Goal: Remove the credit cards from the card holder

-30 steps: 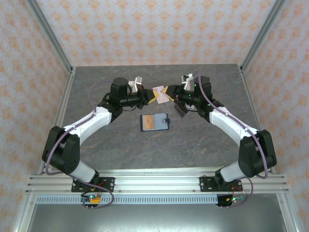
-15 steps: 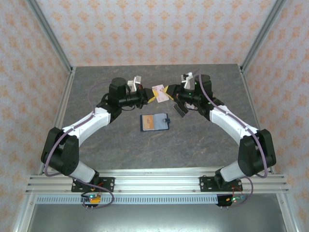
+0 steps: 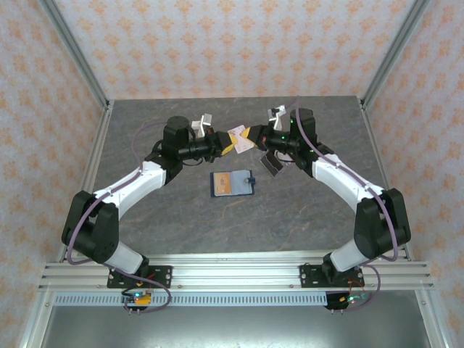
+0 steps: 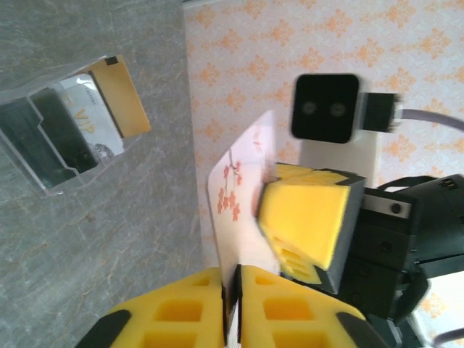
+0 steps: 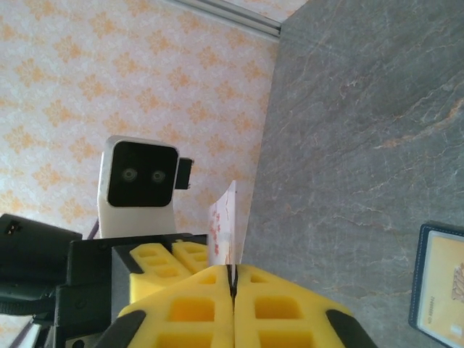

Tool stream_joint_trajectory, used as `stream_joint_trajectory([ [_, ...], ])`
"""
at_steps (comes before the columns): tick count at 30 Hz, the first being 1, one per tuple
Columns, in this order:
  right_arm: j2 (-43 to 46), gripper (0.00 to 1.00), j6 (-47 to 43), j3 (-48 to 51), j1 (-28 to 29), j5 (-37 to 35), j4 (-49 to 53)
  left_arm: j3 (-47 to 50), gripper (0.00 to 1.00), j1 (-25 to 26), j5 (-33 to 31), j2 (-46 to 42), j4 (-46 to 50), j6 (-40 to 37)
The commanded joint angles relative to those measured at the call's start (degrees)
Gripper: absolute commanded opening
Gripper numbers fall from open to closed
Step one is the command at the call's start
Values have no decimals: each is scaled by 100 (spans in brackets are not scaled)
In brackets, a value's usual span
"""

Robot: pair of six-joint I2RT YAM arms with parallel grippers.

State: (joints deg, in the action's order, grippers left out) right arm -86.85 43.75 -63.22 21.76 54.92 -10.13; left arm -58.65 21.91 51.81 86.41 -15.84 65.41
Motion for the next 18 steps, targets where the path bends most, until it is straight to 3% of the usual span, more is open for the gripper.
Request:
stream_joint_trajectory([
  [1, 51, 0, -902, -372, 61, -279, 718, -86, 26, 20, -17, -70, 623, -423],
  [4, 182, 0, -1694, -485, -56, -891, 1409, -232, 45, -59, -413, -141, 1583, -1012],
  [8, 348, 0, -2629, -366, -433, -1636, 1934, -384, 62, -174, -1107, -227, 2727, -1683],
  [15, 467, 0, -4176, -91, -908, -3126, 2349, -419, 79, -480, -2236, -425, 3931, -2346],
  [18, 298, 0, -4502, -41, -1133, -2867, 2219, -400, 86, -590, -2581, -520, 4238, -2541],
])
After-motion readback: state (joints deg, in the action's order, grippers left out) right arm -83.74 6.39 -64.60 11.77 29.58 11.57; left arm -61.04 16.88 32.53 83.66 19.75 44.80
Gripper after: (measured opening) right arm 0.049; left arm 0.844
